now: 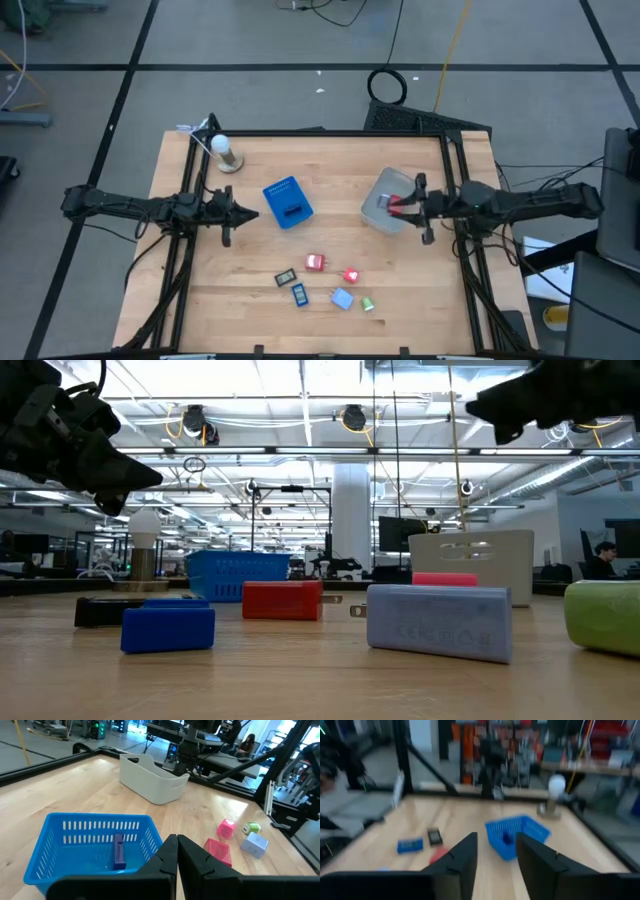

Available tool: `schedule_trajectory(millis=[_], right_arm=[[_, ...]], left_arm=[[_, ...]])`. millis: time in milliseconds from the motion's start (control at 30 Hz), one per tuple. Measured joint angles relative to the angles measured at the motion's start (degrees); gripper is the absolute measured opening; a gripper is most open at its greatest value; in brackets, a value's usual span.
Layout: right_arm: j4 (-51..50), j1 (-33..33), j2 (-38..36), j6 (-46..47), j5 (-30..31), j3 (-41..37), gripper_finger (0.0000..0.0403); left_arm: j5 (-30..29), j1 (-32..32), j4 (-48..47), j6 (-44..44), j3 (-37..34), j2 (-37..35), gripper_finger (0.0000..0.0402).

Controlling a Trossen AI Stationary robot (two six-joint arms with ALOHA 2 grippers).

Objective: Pick & Place Office items
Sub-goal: Put the black digital clock into the blue bin

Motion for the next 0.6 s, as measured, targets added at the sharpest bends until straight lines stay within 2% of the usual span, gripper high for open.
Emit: schedule_trajectory(millis=[167,333,600], right_arm=[[11.89,0.34,-8.81,-0.02,0.13,-10.57,0.0078],[17.94,0.32,-12.64,-0.02,0.17,-16.61,0.0042],[10.99,0.32,-13.27,0.25,-0.11,-16.9,0.0002]], left_arm=[[-0.04,0.0,0.02,-0.13,0.0,-0.02,0.0008],[-0.07,0.0,0.03,-0.68,0.0,-0.02,0.0008],[-0.09,0.0,-0.39,-1.58,0.0,-0.02,0.0008]])
